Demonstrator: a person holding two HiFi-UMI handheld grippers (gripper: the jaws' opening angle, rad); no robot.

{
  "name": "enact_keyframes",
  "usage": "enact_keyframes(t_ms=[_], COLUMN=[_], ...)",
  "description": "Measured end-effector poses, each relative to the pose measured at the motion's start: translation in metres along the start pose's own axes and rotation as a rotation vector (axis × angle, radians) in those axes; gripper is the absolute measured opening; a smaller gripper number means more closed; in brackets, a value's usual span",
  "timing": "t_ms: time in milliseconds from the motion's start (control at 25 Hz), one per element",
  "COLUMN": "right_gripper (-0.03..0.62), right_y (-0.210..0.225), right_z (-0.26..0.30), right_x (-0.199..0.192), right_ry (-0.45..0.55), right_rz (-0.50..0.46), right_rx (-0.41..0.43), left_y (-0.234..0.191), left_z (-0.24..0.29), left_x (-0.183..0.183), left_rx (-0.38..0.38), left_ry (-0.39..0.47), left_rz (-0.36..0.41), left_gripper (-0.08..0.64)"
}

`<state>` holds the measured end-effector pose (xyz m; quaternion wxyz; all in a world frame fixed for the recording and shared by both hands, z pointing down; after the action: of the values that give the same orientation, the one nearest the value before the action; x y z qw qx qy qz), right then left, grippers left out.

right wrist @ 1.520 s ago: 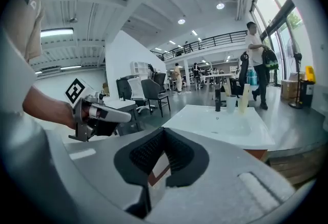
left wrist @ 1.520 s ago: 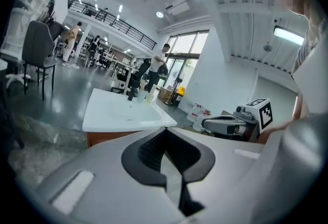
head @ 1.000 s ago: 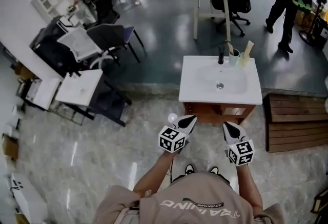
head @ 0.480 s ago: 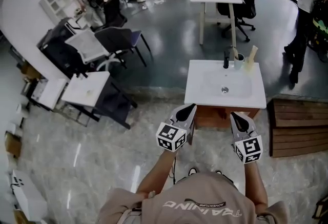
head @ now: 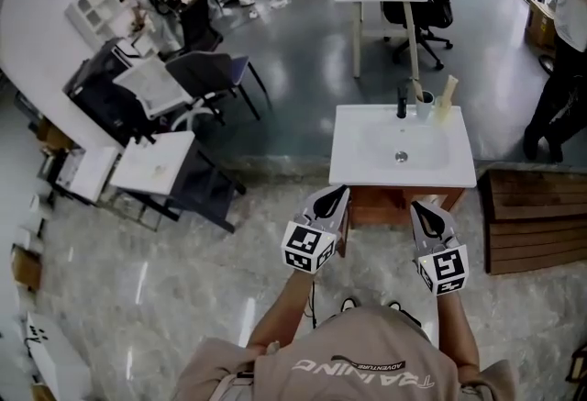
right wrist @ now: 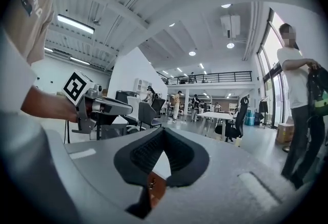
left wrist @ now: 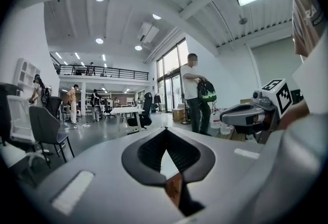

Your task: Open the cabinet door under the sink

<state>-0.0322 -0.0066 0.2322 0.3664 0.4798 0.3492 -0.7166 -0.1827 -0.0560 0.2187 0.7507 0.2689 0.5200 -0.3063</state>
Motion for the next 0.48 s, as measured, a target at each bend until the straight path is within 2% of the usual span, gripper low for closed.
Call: enact_keyframes(t_ms=[160, 280, 480], right_gripper=[0.002, 0.002, 0.002], right_y=[0.005, 0.009, 0.005], right_z=[-0.007, -0.012, -0.01], right_x=[0.0, 0.002, -0.007], right_ry=[0.007, 0.018, -0.025], right_rz=[0.017, 0.04, 0.004], right_rx=[-0.013, -0.013, -0.011], left_y=[0.007, 0.014, 0.019], left_z=[0.0, 0.001, 0.0], left_x=[-0.001, -0.003, -0.01], left_rx=[0.005, -0.018, -0.025], left_ry=[-0.006, -0.006, -0.018], left_rz=[0.031, 0.018, 0.0], left_gripper=[0.017, 0.017, 0.017])
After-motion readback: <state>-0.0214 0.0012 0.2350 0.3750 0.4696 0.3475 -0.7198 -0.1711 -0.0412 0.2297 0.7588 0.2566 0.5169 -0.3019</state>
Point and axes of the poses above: the fingertips, and each gripper's own axes: z forward along the fingers, y to its right, x out of its top, the point moved 1 cm from there along -z, backward along the fingers, and after that the axes turned 14 degrees about -y, right-handed, at the moved point
